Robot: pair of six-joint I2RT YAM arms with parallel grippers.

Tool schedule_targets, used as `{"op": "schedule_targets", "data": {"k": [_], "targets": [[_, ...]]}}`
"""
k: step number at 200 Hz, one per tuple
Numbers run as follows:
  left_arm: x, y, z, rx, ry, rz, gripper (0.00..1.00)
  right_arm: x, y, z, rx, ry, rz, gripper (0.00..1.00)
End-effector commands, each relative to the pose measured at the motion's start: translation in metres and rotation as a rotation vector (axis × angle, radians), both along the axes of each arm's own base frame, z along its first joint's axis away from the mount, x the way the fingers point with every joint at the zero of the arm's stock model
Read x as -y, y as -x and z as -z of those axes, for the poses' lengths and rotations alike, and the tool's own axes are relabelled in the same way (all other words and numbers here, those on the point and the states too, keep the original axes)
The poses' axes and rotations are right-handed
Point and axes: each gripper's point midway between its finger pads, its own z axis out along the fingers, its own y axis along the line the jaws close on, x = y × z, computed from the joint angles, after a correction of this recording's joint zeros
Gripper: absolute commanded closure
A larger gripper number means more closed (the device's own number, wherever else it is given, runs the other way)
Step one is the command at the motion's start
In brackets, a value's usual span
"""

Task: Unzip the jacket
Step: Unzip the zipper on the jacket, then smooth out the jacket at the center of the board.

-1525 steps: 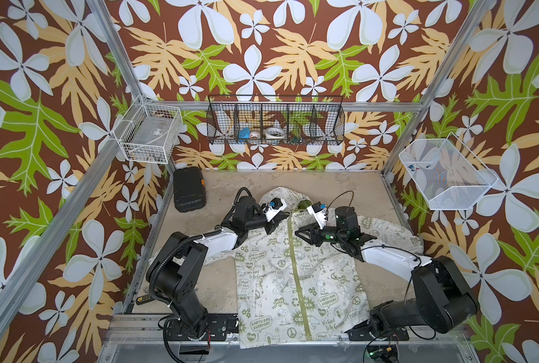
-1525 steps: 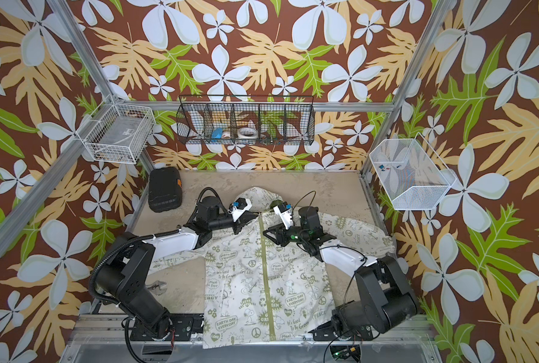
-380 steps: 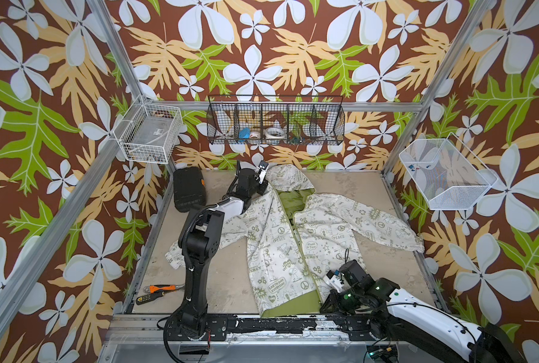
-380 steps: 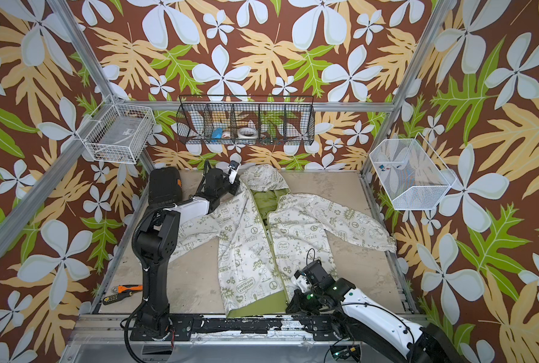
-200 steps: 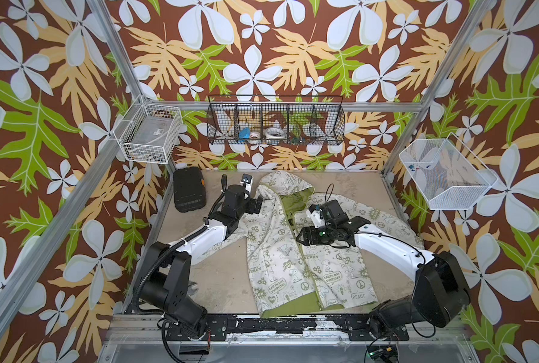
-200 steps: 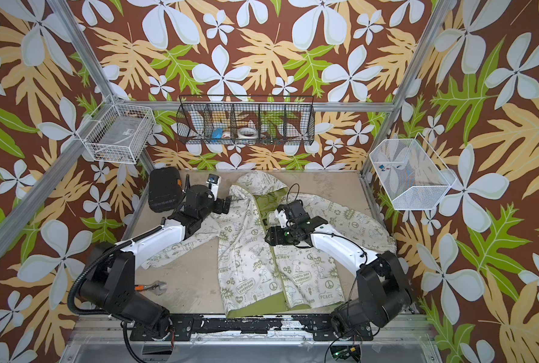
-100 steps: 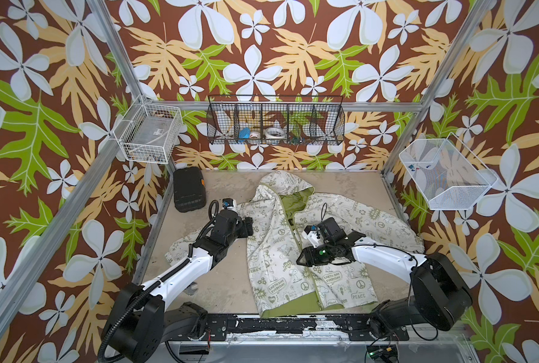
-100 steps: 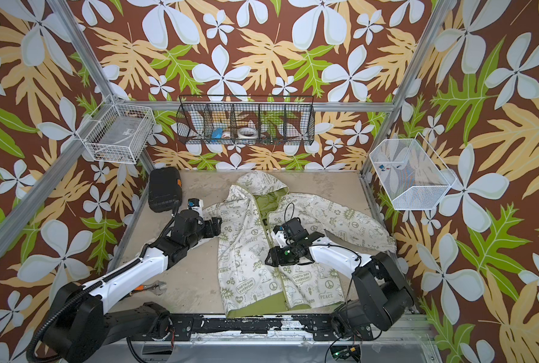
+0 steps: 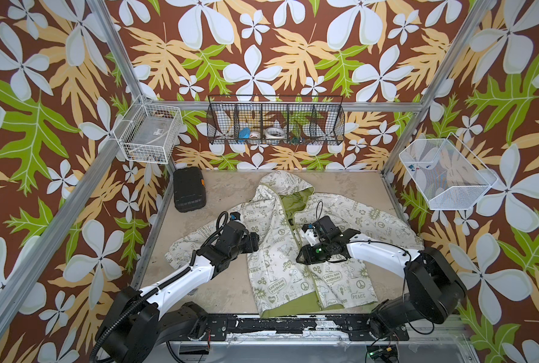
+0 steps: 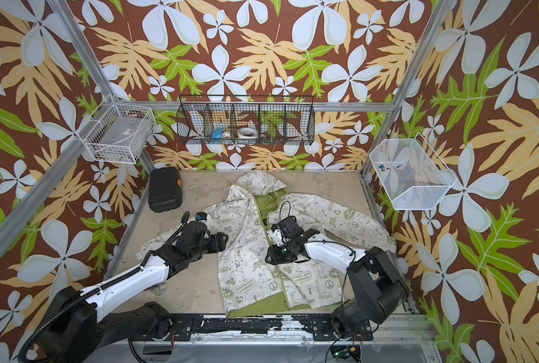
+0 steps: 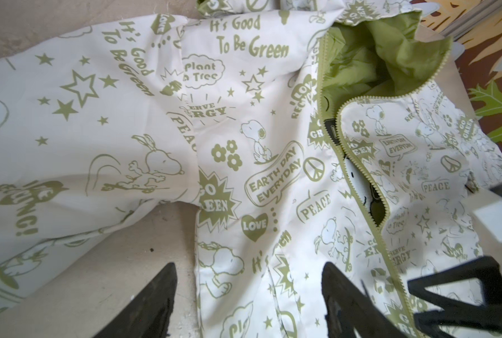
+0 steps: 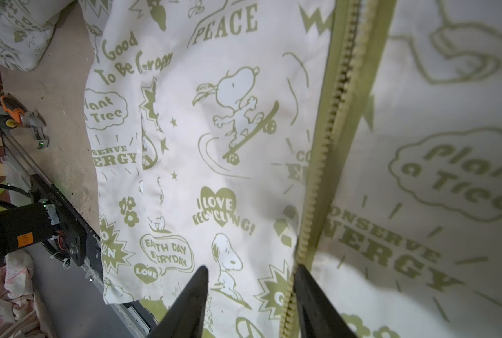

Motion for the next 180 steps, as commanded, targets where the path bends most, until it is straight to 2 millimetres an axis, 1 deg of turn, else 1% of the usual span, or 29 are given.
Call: {"op": "schedule_targets", "data": {"k": [1,13,24,46,67,86,114,130,149,180], "targets": [[-0.003,0.015,0.007,-0.059,-0.017,-0.016,0.22,0.001,-0.010,0.011,0.002,0.071,-0.029,0.55],[-0.004,0.021,0.008,-0.078,-0.008,-0.026,0.22,0.000,-0.013,0.018,-0.016,0.084,-0.035,0.60],[-0.004,0.026,0.008,-0.088,0.004,-0.032,0.22,-0.001,-0.014,0.021,-0.025,0.087,-0.031,0.62],[-0.005,0.031,0.012,-0.102,0.012,-0.043,0.23,-0.005,-0.013,0.020,-0.029,0.067,-0.034,0.67],[-0.007,0.034,0.022,-0.122,-0.005,-0.046,0.23,0.000,-0.020,0.018,0.001,0.105,-0.025,0.66],[-0.006,0.034,0.025,-0.134,-0.011,-0.042,0.23,0.000,-0.032,0.009,0.043,0.138,-0.037,0.64],[-0.006,0.034,0.024,-0.129,-0.010,-0.042,0.23,-0.003,-0.047,0.002,0.073,0.164,-0.059,0.61],[-0.008,0.035,0.025,-0.125,-0.014,-0.046,0.23,-0.007,-0.051,0.005,0.070,0.167,-0.074,0.60],[-0.010,0.037,0.027,-0.125,-0.021,-0.046,0.23,-0.008,-0.054,0.014,0.063,0.182,-0.084,0.60],[-0.010,0.036,0.030,-0.133,-0.031,-0.042,0.23,0.002,-0.061,0.026,0.061,0.242,-0.080,0.61]]}}
